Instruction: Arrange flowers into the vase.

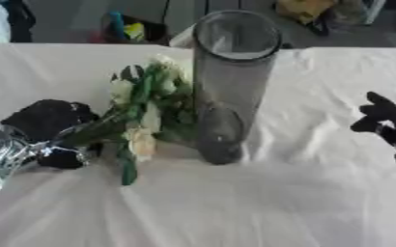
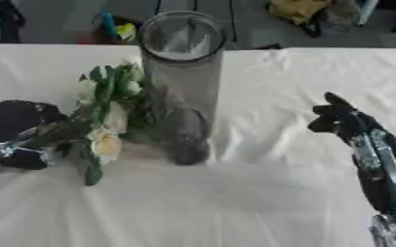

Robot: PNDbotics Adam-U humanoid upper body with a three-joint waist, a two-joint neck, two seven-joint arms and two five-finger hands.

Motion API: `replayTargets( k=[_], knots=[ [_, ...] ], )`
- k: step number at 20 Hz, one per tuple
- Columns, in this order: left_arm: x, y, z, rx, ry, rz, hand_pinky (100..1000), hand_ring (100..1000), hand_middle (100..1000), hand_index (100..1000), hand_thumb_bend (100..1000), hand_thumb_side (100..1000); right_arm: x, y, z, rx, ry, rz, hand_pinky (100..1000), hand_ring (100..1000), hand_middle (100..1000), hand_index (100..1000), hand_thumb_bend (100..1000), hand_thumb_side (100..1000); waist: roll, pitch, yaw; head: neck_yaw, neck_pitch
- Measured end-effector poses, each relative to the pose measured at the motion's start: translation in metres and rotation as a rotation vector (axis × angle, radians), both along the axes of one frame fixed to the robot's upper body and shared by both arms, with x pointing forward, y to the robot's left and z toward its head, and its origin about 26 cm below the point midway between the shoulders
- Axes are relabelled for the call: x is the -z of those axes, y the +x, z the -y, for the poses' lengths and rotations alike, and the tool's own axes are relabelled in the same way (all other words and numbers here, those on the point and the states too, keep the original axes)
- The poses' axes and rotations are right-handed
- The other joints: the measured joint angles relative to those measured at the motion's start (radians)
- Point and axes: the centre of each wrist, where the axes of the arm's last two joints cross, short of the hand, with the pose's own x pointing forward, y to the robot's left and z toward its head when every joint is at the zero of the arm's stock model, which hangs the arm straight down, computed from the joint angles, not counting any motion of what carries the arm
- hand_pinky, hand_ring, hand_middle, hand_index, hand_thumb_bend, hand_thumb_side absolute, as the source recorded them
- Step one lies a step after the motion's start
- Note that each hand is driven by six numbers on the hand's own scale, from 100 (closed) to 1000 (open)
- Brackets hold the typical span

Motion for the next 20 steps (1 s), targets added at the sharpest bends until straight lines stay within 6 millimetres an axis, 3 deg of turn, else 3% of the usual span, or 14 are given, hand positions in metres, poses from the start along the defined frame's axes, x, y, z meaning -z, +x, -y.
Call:
replayTargets(
  k=[4,5,10,20],
  knots=[
    [0.0004,0.0003,-0.0003,-0.002,-0.002,0.000,496,618,665,839,170,650,0.0000,0.0000,0.0000,0.000,0.000,0.000,704,1000,557,769,100,989,0.000,0.000,0.000,0.000,0.000],
    [0.0005,0.0003,-0.0003,-0.002,-0.002,0.000,477,603,650,831,102,659,0.0001,0.0000,0.0000,0.000,0.000,0.000,704,1000,556,769,100,989,0.000,0.000,0.000,0.000,0.000],
    [-0.0017,-0.0013,0.0015,0.008,-0.012,-0.033,447,581,627,812,100,643,0.0003,-0.0001,-0.0001,-0.002,-0.002,-0.004,705,1000,556,769,100,988,0.000,0.000,0.001,0.000,0.000],
    [-0.0065,-0.0042,0.0034,-0.010,-0.031,-0.073,369,514,572,741,100,504,0.0009,0.0000,-0.0013,-0.007,-0.004,-0.008,706,1000,556,770,100,990,0.000,0.000,-0.001,0.000,0.000]
  ],
)
